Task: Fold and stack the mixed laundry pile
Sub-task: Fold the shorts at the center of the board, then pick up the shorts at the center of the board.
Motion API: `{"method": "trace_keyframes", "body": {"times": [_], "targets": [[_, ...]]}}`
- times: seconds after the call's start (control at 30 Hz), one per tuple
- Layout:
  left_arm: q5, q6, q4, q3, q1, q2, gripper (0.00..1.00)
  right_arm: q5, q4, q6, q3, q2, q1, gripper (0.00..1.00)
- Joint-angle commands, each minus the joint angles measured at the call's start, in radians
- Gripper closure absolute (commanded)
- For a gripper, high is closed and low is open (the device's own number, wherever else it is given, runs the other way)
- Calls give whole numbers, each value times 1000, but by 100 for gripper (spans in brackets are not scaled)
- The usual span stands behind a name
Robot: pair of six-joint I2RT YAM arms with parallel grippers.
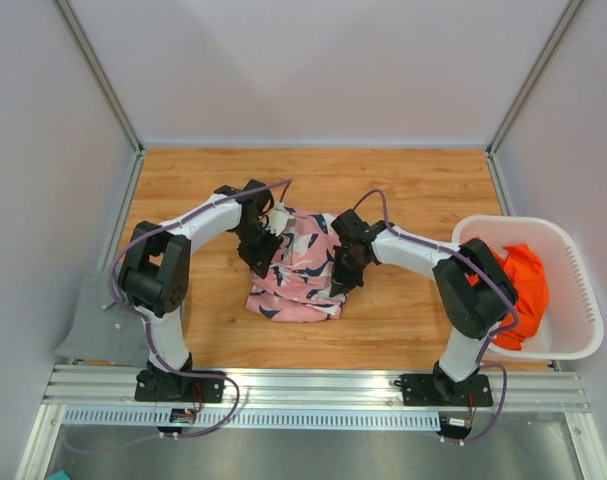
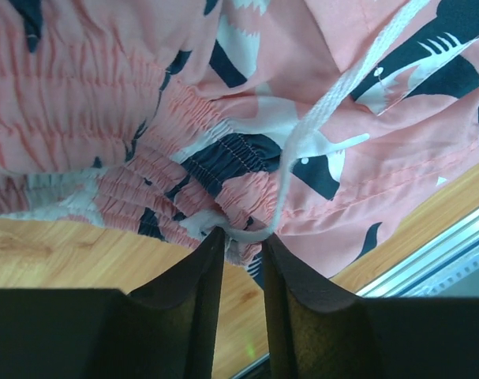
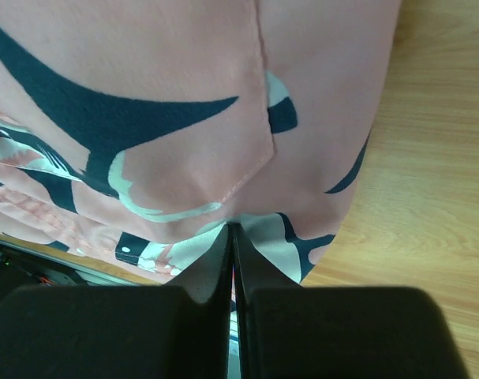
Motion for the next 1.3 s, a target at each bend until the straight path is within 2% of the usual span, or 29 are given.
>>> {"method": "trace_keyframes", "body": {"times": [0.0,0.13,0.17,0.27,0.37,0.43,0.47,0.53,0.67,0.77,0.97,1.13,1.23,1.27], "targets": [[-36,24,0,46,25,-60,64,-2,22,-1,7,-27,-3,100],[44,-4,-41,139,75,-125,55,52,-54,-34,65,-96,-3,100],[68,-27,-14,142,94,-162,45,72,-70,-45,76,-119,-4,100],[53,-145,90,107,170,-199,29,87,-93,-53,93,-157,-13,96],[32,-216,74,110,192,-109,26,96,-94,-53,96,-169,-30,93],[100,-234,68,116,191,-30,15,96,-102,-54,99,-171,-41,92],[118,-237,71,112,188,-9,6,99,-106,-59,99,-173,-45,92],[141,-242,97,99,179,29,0,110,-116,-62,99,-176,-56,92],[196,-266,126,90,171,68,0,125,-134,-73,92,-191,-73,92],[162,-276,143,96,163,113,0,130,-133,-76,76,-208,-90,93],[190,-286,146,121,111,189,3,136,-137,-82,70,-222,-110,93],[184,-305,141,156,88,268,15,142,-134,-79,58,-242,-118,93],[190,-303,137,159,86,298,32,152,-133,-77,43,-260,-127,93],[199,-305,135,159,88,304,45,152,-133,-77,35,-263,-128,93]]}}
